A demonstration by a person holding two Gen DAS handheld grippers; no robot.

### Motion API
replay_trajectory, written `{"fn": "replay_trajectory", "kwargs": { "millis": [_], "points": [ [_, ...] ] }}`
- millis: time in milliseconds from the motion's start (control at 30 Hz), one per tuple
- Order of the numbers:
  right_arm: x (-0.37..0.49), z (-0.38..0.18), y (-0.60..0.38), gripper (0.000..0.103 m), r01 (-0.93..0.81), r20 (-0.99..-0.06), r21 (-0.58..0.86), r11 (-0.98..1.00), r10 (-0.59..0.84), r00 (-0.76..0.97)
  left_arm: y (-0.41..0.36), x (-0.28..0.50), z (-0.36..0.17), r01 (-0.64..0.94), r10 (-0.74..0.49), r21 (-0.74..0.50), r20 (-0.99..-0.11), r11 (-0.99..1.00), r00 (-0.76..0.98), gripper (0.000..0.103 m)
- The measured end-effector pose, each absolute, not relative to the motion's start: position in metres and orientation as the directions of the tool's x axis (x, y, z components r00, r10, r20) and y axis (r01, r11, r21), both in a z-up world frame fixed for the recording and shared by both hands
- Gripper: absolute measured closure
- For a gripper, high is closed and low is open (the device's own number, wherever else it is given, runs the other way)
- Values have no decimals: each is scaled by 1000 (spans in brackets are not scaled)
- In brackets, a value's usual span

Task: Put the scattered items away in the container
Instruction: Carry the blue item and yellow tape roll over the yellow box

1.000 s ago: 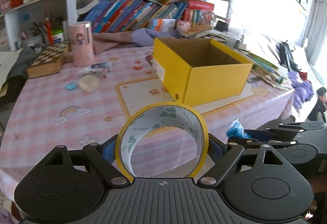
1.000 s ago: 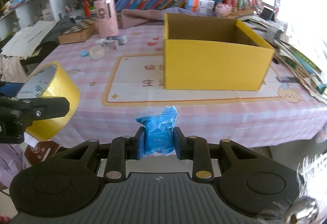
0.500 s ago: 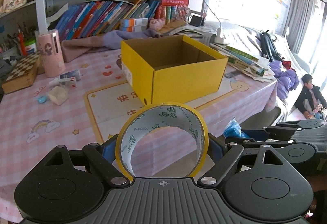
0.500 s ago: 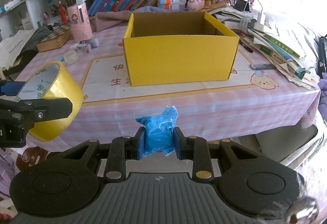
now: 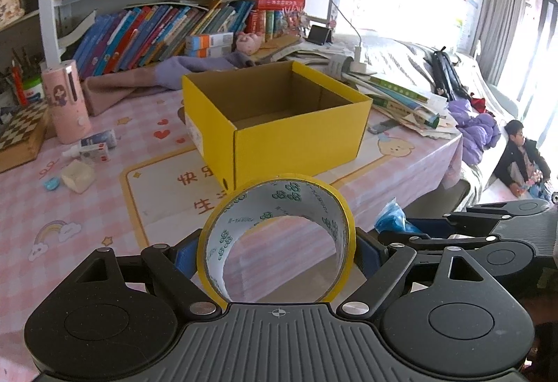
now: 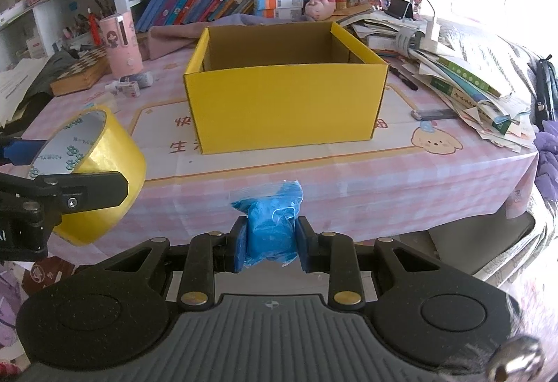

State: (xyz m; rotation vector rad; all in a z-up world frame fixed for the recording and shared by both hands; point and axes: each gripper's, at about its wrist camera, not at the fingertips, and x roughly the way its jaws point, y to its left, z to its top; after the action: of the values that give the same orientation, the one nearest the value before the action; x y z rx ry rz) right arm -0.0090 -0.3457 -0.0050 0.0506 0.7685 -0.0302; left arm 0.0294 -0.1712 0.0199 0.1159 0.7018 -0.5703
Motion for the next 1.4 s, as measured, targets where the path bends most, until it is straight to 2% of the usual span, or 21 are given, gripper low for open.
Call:
{"fn": "replay_trajectory", "kwargs": {
  "millis": [733,967,1400],
  "points": [
    [41,12,-375,76,60,-667,29,998,-25,744,-199,82,40,577,-506,-75,-582,813,637,16],
    [69,34,-392,76,47,-624,33,998,-16,782,-210,107,54,587,-521,-71,-555,806,648,16],
    [153,63,-428,76,-62,-576,-12,998,44,816,-249,165,70,537,-460,0,-516,844,723,16]
  ]
}}
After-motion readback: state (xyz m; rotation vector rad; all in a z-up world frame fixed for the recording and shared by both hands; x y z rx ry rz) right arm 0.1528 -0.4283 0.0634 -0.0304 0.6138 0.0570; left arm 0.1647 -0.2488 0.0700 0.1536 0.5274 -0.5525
